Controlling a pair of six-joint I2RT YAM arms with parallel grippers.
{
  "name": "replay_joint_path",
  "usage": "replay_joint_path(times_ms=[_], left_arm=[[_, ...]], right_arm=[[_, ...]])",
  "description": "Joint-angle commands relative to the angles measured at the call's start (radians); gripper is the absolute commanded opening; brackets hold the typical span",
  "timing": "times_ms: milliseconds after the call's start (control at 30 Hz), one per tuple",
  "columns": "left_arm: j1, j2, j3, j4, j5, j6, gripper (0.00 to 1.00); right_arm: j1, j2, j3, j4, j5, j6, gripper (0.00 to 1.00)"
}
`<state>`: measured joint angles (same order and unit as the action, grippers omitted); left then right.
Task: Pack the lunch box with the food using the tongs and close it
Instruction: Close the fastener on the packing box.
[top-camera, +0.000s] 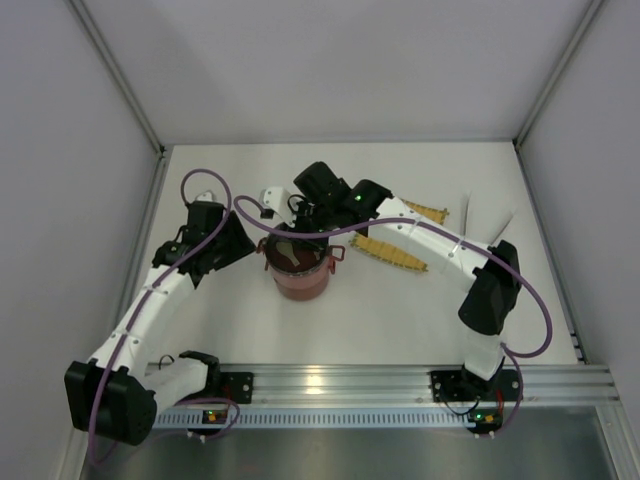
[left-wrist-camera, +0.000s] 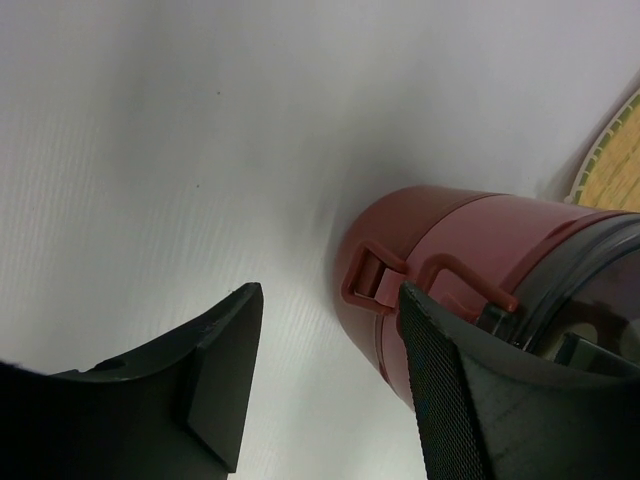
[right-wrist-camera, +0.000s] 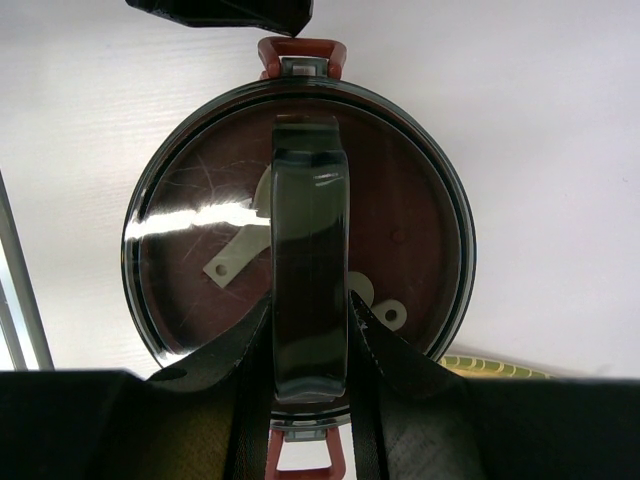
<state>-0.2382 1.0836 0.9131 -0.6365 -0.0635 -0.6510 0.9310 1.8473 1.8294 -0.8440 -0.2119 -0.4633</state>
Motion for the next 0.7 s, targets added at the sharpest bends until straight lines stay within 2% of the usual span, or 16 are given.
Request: replay_joint_path(times_ms=[0, 333, 667], left_arm=[[-0.003, -0.016, -0.029, 0.015, 0.030, 0.014, 0.62], [-0.003, 0.006, -0.048, 0.054, 0.097, 0.011, 0.60], [-0.003, -0.017, -0.020, 0.012, 0.039, 0.027, 0.61]], right_arm=[[-0.006, 0.044, 0.024, -0.049, -0.017, 0.000, 0.01], [-0.006, 0.052, 0.022, -0.049, -0.012, 0.003, 0.01], [-0.006, 0.040, 0.024, -0.041, -0.004, 0.003, 0.01]])
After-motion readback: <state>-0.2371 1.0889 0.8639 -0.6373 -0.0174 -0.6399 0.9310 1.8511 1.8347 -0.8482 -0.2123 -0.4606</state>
